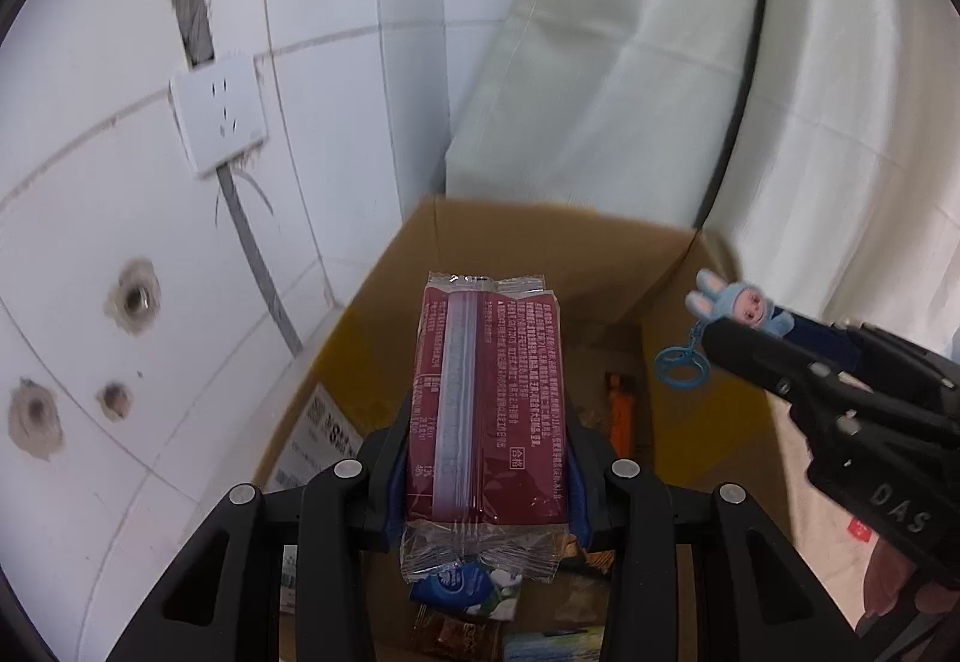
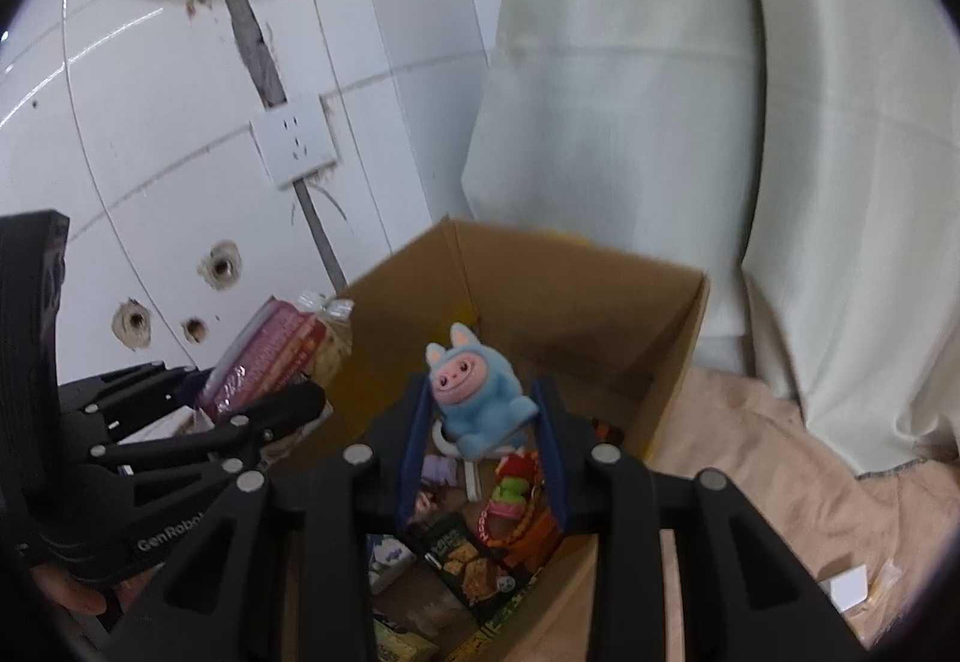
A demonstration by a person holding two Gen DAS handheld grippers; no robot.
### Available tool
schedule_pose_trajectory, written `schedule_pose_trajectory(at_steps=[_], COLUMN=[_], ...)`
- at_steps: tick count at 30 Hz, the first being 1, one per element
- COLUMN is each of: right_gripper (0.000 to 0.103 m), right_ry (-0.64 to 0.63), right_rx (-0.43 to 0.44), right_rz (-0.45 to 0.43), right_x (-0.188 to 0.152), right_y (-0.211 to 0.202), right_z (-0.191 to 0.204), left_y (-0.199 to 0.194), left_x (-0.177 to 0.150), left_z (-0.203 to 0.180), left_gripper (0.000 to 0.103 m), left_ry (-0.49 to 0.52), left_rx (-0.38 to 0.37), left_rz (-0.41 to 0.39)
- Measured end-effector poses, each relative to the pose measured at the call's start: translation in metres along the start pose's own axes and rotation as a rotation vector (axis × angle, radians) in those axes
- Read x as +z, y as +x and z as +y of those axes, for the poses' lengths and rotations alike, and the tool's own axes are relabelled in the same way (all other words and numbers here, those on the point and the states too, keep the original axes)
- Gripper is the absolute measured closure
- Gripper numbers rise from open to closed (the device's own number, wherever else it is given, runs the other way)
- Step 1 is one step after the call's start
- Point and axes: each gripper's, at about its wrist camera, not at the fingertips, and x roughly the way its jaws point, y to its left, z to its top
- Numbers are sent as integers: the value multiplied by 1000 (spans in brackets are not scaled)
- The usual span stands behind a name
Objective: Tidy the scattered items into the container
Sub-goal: 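Open both tools to drop the snack pack and keychain into the box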
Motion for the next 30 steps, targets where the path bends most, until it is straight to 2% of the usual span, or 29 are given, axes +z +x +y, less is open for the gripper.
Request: schedule_pose_trajectory(at_steps=[4,11,13,14,21,25,27,28,30], right_gripper=[65,64,46,29,16,8,3,1,0], right_ry=[8,-32,-38,-32,49,149,183,180,162], right_rx=[6,8,-20,-22,-66,-21,-41,-74,-138], right_rz=[28,61,36,30,-29,-58,-98,-120,-146], right_x=[-11,-11,-9,-9,-5,-8,-10,-11,-13], right_y=[9,18,14,13,-9,-29,-45,-53,-65], right_z=[0,13,15,15,-3,-23,-33,-36,-40], left_y=[12,19,22,23,28,33,38,39,39], left_x=[-11,-19,-18,-19,-17,-16,-15,-15,-14], left_z=[4,9,11,11,9,8,6,6,5], left_gripper=[62,62,62,62,62,61,60,57,41], left_ry=[-11,-22,-27,-28,-25,-27,-31,-42,-51], left_rx=[-7,-13,-11,-12,-11,16,13,11,26], left_rz=[23,40,42,47,64,108,133,137,130])
